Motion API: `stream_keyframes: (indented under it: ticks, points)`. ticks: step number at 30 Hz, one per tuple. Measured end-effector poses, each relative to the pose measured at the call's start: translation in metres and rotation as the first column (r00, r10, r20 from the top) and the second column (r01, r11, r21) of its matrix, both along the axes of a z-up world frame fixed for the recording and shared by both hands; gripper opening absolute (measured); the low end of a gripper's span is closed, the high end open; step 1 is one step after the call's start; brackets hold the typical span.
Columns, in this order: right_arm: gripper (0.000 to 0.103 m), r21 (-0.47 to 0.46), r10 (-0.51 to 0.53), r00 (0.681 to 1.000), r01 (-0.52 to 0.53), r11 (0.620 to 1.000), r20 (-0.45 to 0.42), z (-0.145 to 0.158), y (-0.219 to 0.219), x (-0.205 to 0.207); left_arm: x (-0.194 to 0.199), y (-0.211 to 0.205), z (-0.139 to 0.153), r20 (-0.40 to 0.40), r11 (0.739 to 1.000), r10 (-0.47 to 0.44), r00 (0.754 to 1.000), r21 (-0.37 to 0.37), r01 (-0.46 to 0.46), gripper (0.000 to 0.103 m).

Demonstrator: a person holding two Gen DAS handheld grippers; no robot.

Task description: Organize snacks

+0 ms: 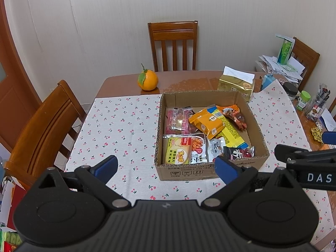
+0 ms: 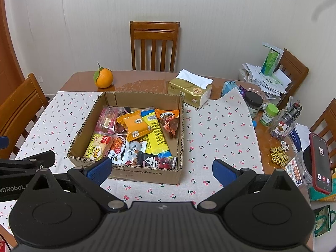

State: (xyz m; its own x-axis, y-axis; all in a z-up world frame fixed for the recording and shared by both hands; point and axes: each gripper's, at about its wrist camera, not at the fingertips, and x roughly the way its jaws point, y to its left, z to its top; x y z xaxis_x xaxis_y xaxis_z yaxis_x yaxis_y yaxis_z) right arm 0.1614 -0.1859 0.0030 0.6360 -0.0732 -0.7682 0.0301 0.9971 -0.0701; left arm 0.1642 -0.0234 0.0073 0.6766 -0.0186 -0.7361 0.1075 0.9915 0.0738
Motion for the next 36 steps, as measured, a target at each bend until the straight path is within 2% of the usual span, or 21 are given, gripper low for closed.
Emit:
stream_keyframes:
  ticks: [36]
  points:
    - [0.103,-0.001,-0.005,1.000,0.005,1.000,-0.005,-0.0010,0.0019,0.0007,0.0000,0.0007,-0.0021,-0.004,1.000,0.001,1.000,0.006,-0.001,0.098]
